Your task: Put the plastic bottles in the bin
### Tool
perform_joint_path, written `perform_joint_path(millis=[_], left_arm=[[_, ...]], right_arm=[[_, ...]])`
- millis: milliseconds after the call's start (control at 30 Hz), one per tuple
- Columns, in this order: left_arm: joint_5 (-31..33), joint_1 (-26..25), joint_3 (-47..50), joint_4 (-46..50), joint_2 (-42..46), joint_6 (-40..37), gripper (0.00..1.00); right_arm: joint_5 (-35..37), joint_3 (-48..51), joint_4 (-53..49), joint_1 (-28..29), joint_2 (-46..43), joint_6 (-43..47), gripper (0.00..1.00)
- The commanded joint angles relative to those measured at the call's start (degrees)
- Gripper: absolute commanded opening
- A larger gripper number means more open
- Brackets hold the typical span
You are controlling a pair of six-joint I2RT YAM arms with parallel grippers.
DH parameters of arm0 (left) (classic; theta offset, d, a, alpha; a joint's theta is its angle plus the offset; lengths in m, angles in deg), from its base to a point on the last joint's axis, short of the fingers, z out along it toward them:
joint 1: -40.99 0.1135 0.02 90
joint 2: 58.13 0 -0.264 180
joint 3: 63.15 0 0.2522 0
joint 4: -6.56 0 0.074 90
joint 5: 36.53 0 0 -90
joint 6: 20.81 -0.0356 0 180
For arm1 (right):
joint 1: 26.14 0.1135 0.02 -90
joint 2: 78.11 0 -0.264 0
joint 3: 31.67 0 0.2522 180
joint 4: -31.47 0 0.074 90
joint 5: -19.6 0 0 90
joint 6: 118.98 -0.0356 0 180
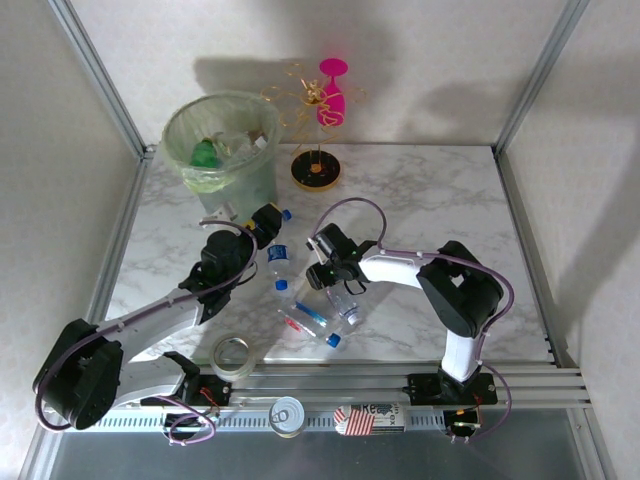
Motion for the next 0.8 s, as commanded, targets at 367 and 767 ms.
perform_joint_path(millis=[367, 767], left_arm=[[-11.60, -3.93, -6.00, -4.60, -6.40, -5.71, 1.00], [-31.64, -9.97, -19.13, 0.86, -18.00, -10.83, 1.00]], right_arm=[[-17.06, 11.18, 18.15, -19.07, -21.15, -18.15, 0.46], [-31.60, 17.34, 39.18, -29.32, -27.60, -33.27, 0.44]])
